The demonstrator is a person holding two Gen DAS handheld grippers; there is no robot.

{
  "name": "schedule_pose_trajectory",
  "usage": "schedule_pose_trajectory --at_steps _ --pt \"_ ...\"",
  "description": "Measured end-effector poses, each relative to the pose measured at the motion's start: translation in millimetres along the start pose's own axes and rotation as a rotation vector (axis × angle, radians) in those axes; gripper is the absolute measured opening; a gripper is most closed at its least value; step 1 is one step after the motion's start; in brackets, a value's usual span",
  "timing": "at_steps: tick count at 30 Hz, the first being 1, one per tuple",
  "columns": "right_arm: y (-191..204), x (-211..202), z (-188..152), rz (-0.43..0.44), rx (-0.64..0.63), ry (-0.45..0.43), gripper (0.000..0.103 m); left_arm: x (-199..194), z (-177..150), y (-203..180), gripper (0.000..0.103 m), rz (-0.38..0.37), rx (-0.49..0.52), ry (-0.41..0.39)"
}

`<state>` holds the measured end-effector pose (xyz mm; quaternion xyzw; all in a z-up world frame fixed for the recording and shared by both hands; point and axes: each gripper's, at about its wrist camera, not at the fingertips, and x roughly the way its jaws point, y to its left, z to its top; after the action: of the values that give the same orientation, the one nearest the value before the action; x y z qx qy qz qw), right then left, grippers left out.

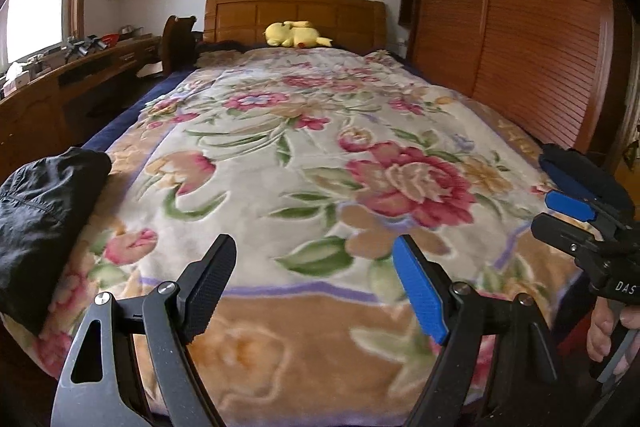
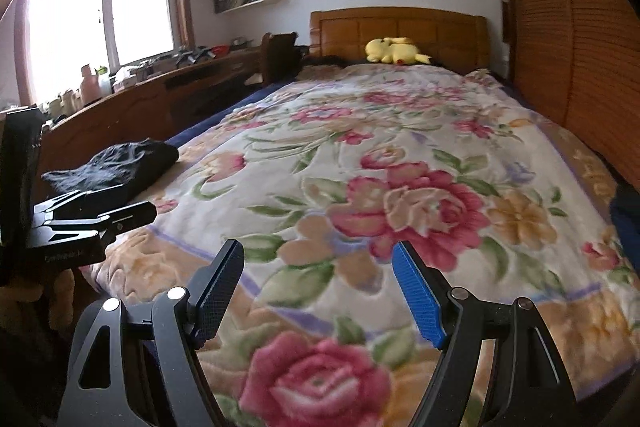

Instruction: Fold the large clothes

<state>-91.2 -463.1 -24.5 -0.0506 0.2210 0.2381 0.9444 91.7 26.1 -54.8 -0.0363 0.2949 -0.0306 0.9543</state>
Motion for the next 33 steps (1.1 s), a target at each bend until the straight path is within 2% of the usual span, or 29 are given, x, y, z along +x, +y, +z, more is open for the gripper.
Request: schedule_pose_trajectory --at_steps 11,27,33 --pt "-12.0 -68.4 -13.5 -0.053 0.047 -0.051 0.078 -46.5 6.9 -30.8 0.081 -0.018 0.006 -0.050" --pt "2.1 -156.0 2.3 -0.099 0.037 -0.203 0.078 -105.4 39.9 -62.8 0.081 -0.031 0.058 -0.171" --pt "9.1 -174.7 3.9 -0.109 0.030 -0.253 0.078 -126.1 46.8 -65.4 0.081 -0.029 0.048 -0.222"
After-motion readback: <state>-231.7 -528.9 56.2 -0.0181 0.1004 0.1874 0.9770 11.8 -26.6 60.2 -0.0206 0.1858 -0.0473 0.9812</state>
